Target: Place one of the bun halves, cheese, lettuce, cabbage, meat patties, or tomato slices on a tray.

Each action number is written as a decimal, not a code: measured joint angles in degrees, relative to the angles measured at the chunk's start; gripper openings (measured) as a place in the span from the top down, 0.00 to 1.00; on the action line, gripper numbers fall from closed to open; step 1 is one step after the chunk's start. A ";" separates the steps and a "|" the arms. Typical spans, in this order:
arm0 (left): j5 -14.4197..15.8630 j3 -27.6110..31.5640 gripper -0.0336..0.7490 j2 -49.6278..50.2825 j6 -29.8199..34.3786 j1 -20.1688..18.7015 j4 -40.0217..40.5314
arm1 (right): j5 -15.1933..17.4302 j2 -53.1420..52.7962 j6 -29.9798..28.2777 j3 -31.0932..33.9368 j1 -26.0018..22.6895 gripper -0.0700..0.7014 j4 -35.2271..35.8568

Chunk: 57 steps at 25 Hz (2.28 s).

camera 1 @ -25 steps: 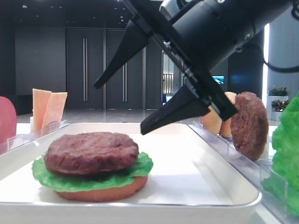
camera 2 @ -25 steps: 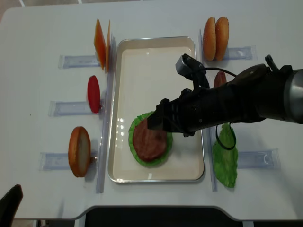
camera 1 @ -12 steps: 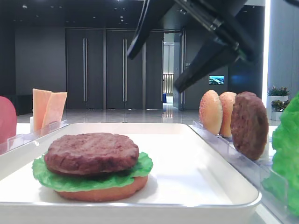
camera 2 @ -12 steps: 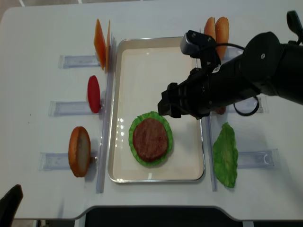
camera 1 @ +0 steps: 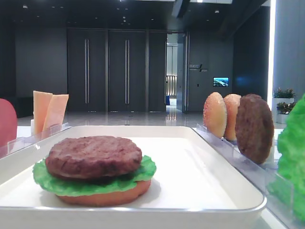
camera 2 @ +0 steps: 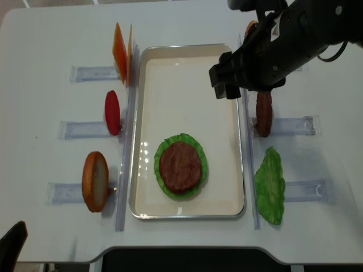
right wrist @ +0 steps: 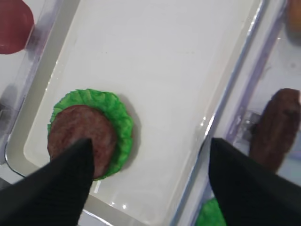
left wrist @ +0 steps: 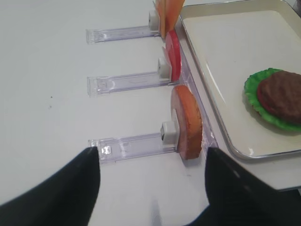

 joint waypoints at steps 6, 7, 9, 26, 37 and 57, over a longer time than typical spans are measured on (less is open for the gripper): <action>0.00 0.00 0.27 0.00 0.00 0.00 0.00 | 7.86 -1.62 0.16 -3.41 -5.66 0.27 -4.14; 0.00 0.00 0.27 0.00 0.00 0.00 0.00 | 9.28 -1.93 -0.08 -3.47 -7.30 0.27 -4.93; 0.00 0.00 0.27 0.00 0.00 0.00 0.00 | 11.39 -2.18 -1.15 -3.47 -10.30 0.27 -6.27; 0.00 0.00 0.27 0.00 0.00 0.00 0.00 | 18.56 -2.18 -7.57 -3.47 -34.32 0.27 -8.85; 0.00 0.00 0.27 0.00 0.00 0.00 0.00 | 18.61 -7.54 -8.26 0.34 -34.54 0.27 -10.49; 0.00 0.00 0.27 0.00 0.00 0.00 0.00 | 19.08 -46.50 -6.98 20.45 -34.54 0.27 -8.80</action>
